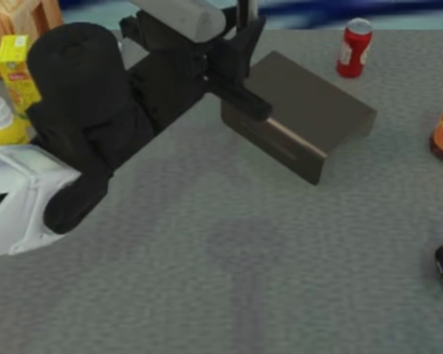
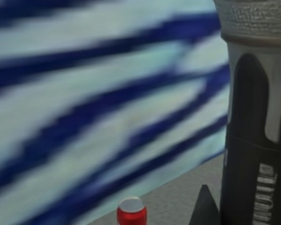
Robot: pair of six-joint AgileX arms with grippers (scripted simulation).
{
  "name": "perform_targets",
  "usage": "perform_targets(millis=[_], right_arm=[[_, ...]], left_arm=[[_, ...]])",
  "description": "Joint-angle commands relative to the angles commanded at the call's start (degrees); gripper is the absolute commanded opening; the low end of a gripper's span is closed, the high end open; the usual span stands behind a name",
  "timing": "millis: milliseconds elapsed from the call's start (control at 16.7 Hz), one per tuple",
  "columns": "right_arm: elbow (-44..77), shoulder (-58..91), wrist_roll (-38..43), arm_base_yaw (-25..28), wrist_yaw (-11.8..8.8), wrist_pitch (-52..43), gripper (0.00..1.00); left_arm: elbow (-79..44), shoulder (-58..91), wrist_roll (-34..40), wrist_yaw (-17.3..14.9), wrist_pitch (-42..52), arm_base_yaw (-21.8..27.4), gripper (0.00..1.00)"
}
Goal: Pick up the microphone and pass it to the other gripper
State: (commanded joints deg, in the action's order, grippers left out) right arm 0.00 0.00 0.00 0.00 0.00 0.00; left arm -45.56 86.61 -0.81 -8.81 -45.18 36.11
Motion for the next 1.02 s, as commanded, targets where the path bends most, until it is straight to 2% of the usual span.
perform_targets(millis=[180,360,540,1020], right_arm=[[0.09,0.10,0.00,0.09,0.01,0.05,1.00],[3.24,3.86,-0.09,3.21,0.38,1.74,1.00],[9.78,13.11,-0.30,9.55,1.35,5.23,1.00],[31.09,49.66,-0.95,30.93,4.54,16.25,1.00]], left_arm=[[0.00,0.00,0.00,0.00,0.00,0.00,0.00],[0.00,0.00,0.00,0.00,0.00,0.00,0.00],[0.00,0.00,0.00,0.00,0.00,0.00,0.00],[0.00,0.00,0.00,0.00,0.00,0.00,0.00]])
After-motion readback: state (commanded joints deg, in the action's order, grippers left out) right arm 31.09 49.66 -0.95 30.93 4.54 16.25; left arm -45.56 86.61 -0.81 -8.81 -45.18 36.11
